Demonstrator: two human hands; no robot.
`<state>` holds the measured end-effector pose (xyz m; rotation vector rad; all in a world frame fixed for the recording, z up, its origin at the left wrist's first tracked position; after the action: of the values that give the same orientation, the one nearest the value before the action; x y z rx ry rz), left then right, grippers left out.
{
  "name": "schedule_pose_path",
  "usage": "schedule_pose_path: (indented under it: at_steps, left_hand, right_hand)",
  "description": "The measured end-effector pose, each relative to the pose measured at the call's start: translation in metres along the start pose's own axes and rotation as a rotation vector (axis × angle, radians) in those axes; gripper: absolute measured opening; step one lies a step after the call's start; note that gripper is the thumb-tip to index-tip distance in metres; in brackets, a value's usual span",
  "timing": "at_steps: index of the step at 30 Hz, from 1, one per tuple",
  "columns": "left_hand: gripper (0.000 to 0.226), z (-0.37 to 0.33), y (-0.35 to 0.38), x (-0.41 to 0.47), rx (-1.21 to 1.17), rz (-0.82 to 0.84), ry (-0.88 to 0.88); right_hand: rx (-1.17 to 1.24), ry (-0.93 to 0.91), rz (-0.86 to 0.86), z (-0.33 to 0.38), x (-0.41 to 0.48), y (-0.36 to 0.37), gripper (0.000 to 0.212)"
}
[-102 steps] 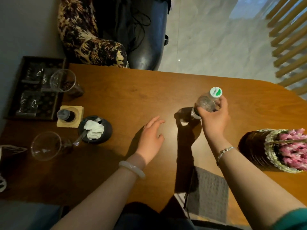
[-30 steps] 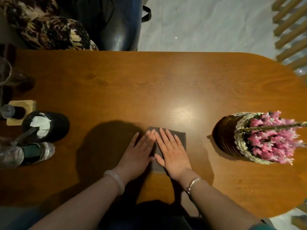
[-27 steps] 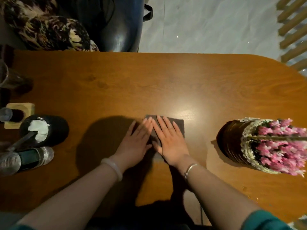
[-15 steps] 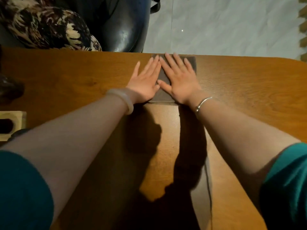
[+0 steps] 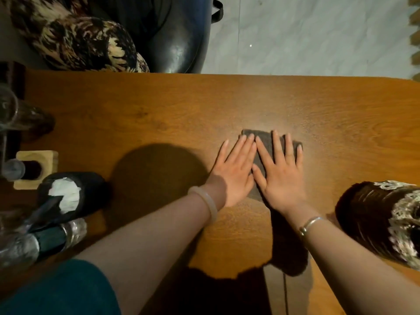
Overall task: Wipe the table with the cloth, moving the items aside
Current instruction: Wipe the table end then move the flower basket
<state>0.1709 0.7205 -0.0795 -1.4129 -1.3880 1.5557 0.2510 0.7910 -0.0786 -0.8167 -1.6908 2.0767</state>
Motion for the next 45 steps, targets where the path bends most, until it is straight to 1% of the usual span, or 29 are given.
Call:
schedule_pose_path:
  at_steps: [3, 4, 8, 11, 15, 17, 20, 22, 25, 28, 31, 33, 35, 37, 40, 42, 45]
  left_hand:
    - [0.066, -0.040, 0.010, -0.050, -0.026, -0.037, 0.064]
    - [0.066, -0.055, 0.015, -0.067, -0.033, -0.025, 0.098]
    - [0.065, -0.112, 0.044, -0.131, -0.050, 0.079, 0.256]
    - [0.065, -0.148, 0.066, -0.167, -0.082, 0.163, 0.352]
    - [0.064, -0.184, 0.081, -0.199, -0.028, 0.284, 0.461]
    - [0.064, -0.191, 0.082, -0.205, -0.034, 0.307, 0.472]
    - [0.067, -0.187, 0.083, -0.205, -0.020, 0.322, 0.468]
    - [0.070, -0.180, 0.078, -0.196, 0.010, 0.271, 0.456]
    - [0.070, -0.164, 0.070, -0.164, 0.023, 0.201, 0.354]
    - [0.068, -0.145, 0.057, -0.113, 0.035, 0.144, 0.240]
    - [0.067, -0.124, 0.042, -0.062, 0.080, 0.146, 0.174]
    - [0.068, -0.106, 0.026, -0.029, 0.126, 0.105, 0.137]
    - [0.068, -0.089, 0.012, 0.005, 0.134, 0.073, 0.136]
    - [0.067, -0.072, -0.002, 0.036, 0.079, 0.079, 0.126]
    - [0.063, -0.043, -0.026, 0.073, -0.078, 0.027, 0.019]
    - [0.062, -0.028, -0.033, 0.082, -0.146, -0.006, -0.044]
    - [0.063, -0.020, -0.036, 0.076, -0.154, -0.040, -0.060]
  right_hand:
    - [0.002, 0.058, 0.047, -0.004, -0.069, 0.014, 0.064]
    - [0.011, 0.078, 0.063, -0.005, -0.094, 0.019, 0.064]
    - [0.010, 0.140, 0.115, -0.011, -0.192, 0.045, 0.066]
    - [-0.018, 0.182, 0.144, -0.018, -0.249, 0.063, 0.066]
    - [-0.015, 0.212, 0.139, -0.027, -0.298, 0.071, 0.068]
    - [-0.019, 0.209, 0.135, -0.029, -0.307, 0.070, 0.069]
    - [-0.015, 0.197, 0.193, -0.028, -0.308, 0.074, 0.068]
    - [0.005, 0.182, 0.213, -0.030, -0.295, 0.073, 0.067]
    - [0.009, 0.153, 0.170, -0.038, -0.255, 0.063, 0.067]
    - [0.004, 0.137, 0.113, -0.047, -0.199, 0.049, 0.067]
    - [-0.009, 0.105, 0.087, -0.055, -0.137, 0.034, 0.064]
    - [-0.015, 0.108, 0.059, -0.060, -0.099, 0.025, 0.063]
    - [-0.032, 0.147, 0.029, -0.067, -0.064, 0.016, 0.062]
    - [-0.015, 0.215, 0.005, -0.075, -0.030, 0.007, 0.062]
    - [0.026, 0.350, -0.025, -0.094, 0.021, -0.006, 0.061]
    - [0.041, 0.422, -0.046, -0.109, 0.053, -0.014, 0.062]
    - [0.061, 0.490, -0.067, -0.137, 0.091, -0.026, 0.063]
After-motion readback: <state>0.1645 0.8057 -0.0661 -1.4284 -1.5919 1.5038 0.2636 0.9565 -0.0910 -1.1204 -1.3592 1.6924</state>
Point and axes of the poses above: each hand's wrist, its own x-axis towards the middle knuckle, its own y-axis out of the palm, z = x × y, the point moved 8 cm from there along x, towards the middle knuckle, and after that the axes turned 3 degrees about -z, right-handed, at the moved point
